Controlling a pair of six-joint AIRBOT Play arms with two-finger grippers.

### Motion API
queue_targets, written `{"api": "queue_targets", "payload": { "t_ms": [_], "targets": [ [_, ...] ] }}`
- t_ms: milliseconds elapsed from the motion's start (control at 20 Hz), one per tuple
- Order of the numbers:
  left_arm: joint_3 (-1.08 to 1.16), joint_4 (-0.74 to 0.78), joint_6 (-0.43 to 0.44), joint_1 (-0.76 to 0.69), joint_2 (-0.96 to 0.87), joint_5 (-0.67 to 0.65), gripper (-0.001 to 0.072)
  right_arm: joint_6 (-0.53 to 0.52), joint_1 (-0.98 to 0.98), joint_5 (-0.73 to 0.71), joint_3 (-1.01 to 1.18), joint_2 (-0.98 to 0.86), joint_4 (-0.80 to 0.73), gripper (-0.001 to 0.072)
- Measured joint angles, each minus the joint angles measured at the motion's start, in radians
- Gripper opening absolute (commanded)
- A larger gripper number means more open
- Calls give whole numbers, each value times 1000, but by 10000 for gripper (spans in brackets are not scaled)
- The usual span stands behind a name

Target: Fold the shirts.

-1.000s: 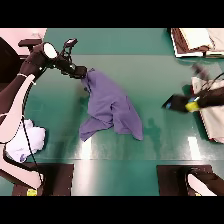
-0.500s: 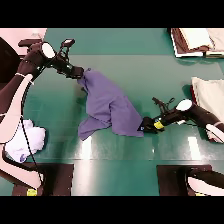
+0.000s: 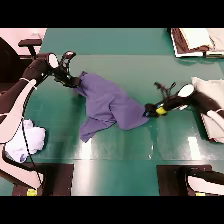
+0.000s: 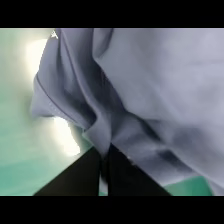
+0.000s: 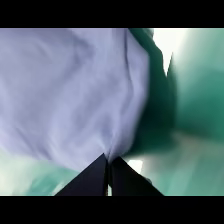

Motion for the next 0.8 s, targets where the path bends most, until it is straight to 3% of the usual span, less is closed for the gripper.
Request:
{"api": "queue_targets", "payload": {
  "t_ms": [300,800],
  "targets": [
    [19,150,-135,1,93,92,31,24,-174,19,243,183,-188,14],
    [169,190,-166,1,623,319,31,-25,-307,19,666,433,-258,14]
  ]
}}
